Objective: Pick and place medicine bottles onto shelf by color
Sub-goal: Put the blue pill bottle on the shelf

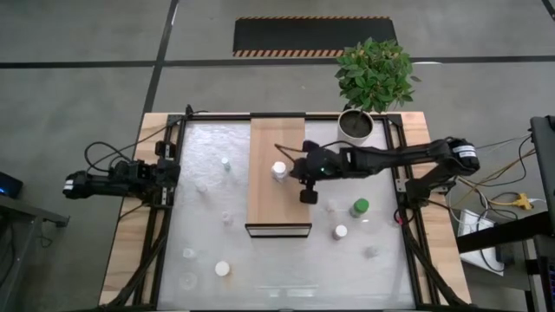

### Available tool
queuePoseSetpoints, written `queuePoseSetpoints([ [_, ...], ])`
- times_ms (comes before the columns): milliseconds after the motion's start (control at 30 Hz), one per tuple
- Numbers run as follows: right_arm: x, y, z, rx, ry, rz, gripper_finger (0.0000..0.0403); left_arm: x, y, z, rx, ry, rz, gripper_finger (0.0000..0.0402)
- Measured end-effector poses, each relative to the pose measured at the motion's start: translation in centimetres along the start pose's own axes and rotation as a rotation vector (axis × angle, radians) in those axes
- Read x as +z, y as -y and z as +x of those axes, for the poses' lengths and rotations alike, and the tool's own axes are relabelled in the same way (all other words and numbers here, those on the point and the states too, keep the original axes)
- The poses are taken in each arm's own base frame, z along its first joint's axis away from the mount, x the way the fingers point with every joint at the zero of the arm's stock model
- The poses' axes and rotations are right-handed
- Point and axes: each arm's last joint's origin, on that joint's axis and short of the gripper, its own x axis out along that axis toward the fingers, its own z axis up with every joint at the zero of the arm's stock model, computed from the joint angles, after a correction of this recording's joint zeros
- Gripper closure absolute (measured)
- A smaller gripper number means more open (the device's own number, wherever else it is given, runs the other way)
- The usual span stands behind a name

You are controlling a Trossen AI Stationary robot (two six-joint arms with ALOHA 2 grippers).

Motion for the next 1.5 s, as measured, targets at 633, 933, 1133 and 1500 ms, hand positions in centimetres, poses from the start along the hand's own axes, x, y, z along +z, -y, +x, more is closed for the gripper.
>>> queuePoseSetpoints([
  [633,1.2,-1.4,0.4,0.065,0.001,-0.092,0.0385,0.0,0.0,0.0,0.001,-0.001,-0.001,0.0398],
  [933,1.3,-2.1,2.3,0.140,0.063,-0.081,0.0385,0.0,0.0,0.0,0.001,-0.002,-0.001,0.0398],
  [1133,0.9,-1.1,3.7,0.004,0.032,-0.102,0.0385,0.0,0.0,0.0,0.005,-0.004,-0.001,0.0398],
  [1500,1.1,2.3,4.5,-0.129,0.043,-0.118,0.0385,0.0,0.0,0.0,0.004,-0.004,0.000,0.0398],
])
